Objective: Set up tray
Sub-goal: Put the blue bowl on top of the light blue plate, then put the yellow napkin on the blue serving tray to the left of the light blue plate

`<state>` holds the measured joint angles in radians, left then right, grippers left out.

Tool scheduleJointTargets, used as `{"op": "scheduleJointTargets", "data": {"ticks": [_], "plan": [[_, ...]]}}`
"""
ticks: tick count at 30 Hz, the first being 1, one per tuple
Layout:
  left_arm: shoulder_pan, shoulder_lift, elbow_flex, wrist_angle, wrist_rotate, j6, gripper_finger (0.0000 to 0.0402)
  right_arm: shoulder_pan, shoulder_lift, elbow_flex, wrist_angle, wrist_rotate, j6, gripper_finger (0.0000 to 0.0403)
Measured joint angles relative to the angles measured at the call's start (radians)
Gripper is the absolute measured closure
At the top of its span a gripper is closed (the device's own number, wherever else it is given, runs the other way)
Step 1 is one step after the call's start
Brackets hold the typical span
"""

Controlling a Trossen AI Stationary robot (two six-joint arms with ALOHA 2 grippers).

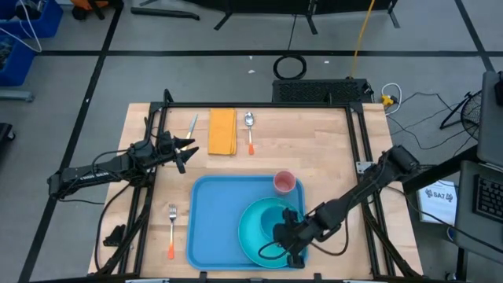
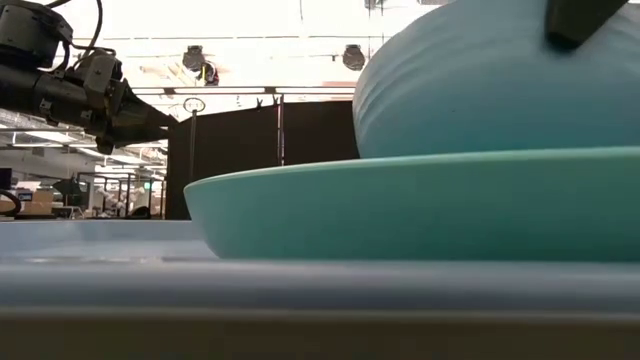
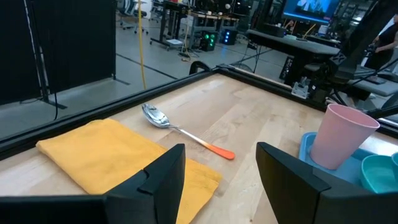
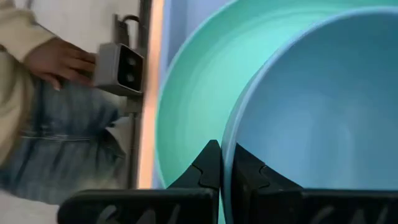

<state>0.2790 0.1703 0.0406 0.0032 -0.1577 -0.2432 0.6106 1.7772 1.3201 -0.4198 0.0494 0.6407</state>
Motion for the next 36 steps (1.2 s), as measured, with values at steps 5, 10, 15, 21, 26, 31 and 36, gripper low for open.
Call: {"op": "scheduleJointTargets", "data": {"ticks": [5, 10, 15, 21, 26, 31, 36], "plan": [[0.0, 0.0, 0.0, 0.0, 0.0, 0.0, 0.0199, 0.0, 0.004, 0.001, -0.011, -0.001, 0.007, 0.0403], [0.0, 0.0, 0.0, 0.0, 0.0, 0.0, 0.0199, -0.002, 0.006, 0.001, -0.003, -0.026, 0.014, 0.0403], [0.0, 0.0, 0.0, 0.0, 0.0, 0.0, 0.0199, -0.007, 0.035, 0.001, 0.023, -0.038, 0.031, 0.0392], [0.0, 0.0, 0.0, 0.001, 0.0, 0.0, 0.0199, -0.009, 0.058, 0.001, 0.081, -0.053, 0.029, 0.0372], [0.0, 0.0, 0.0, 0.0, 0.0, 0.0, 0.0199, -0.009, 0.052, -0.003, 0.1, -0.061, 0.064, 0.0352], [0.0, 0.0, 0.0, 0.0, 0.0, 0.0, 0.0199, -0.007, 0.052, -0.003, 0.099, -0.122, 0.113, 0.0325], [0.0, 0.0, 0.0, 0.0, 0.0, 0.0, 0.0199, -0.007, 0.051, -0.003, 0.1, -0.133, 0.132, 0.0299]]}}
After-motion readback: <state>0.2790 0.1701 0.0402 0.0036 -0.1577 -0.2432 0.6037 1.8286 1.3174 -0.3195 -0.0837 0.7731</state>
